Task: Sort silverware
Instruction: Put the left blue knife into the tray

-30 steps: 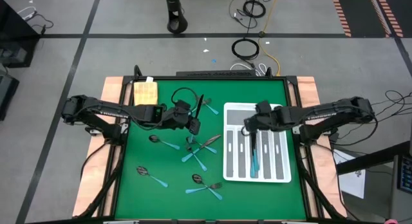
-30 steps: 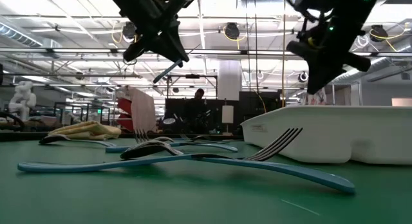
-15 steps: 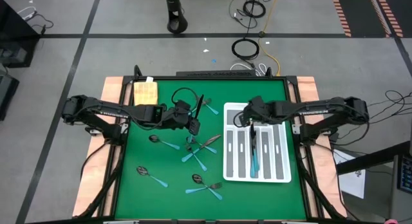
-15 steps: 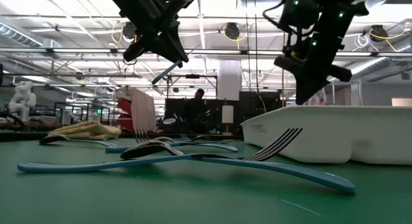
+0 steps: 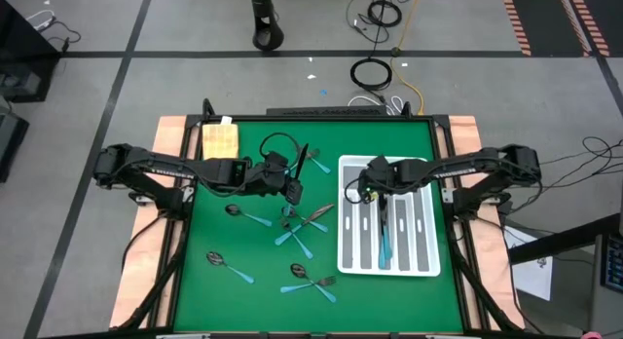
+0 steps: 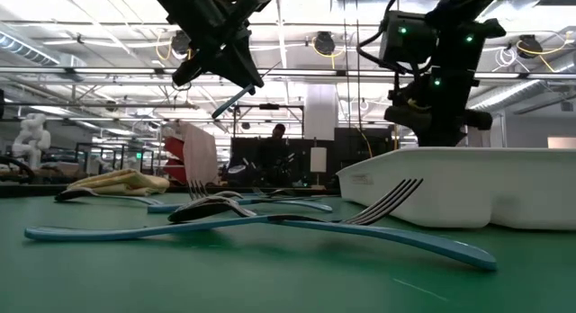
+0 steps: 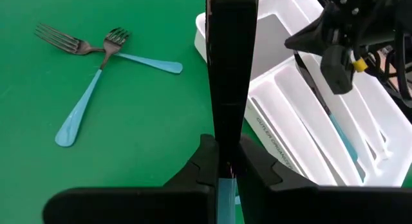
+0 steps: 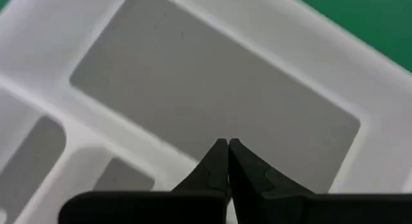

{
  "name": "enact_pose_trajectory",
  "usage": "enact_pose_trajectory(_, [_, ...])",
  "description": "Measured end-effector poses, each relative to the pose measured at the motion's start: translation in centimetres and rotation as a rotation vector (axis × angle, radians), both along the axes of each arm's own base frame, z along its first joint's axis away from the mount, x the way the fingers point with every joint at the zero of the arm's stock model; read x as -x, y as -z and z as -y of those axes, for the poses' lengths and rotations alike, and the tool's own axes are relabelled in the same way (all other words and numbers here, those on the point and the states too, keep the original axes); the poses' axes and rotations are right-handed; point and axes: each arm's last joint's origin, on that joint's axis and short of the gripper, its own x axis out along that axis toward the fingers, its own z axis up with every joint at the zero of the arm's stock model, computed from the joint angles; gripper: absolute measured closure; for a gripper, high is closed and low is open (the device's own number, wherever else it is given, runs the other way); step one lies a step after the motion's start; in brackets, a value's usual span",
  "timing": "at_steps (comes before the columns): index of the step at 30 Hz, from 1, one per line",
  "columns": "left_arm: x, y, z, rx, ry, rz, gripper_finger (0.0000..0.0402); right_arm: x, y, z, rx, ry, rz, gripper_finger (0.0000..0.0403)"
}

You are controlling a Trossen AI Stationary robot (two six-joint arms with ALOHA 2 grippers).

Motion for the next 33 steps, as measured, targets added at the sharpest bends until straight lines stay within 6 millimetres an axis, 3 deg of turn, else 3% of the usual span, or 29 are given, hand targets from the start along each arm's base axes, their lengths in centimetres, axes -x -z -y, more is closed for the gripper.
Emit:
enact_pose_trajectory(12, [0.0, 0.0, 0.0, -0.002, 0.007, -0.002, 0.0373, 0.9, -0.6, -1.6, -0.031, -0.015, -0.033, 0.0403])
enact_pose_trajectory(17, [-0.1, 0.0, 0.1, 0.020, 0.020, 0.008, 0.0373, 1.9, -3.4, -1.8, -0.011, 0.021, 0.098, 0.0403])
enact_pose_trajectory(22, [-0.2, -0.2, 0.1, 0.021, 0.019, 0.027, 0.0373, 3.9, -7.1, -1.8, -0.001, 0.027, 0.205, 0.0403])
enact_pose_trajectory(24, [-0.3, -0.3, 0.1, 0.022, 0.020, 0.050, 0.0373, 4.8, -7.7, -1.7, 0.021, 0.031, 0.197, 0.0403])
enact_pose_trajectory(28, [-0.6, -0.6, 0.1, 0.022, 0.021, 0.095, 0.0373, 5.6, -7.3, -1.4, 0.041, 0.059, 0.103, 0.0403])
enact_pose_trajectory(33, [-0.6, -0.7, 0.1, 0.022, 0.021, 0.098, 0.0373, 4.6, -5.6, -1.3, 0.044, 0.048, 0.060, 0.0403])
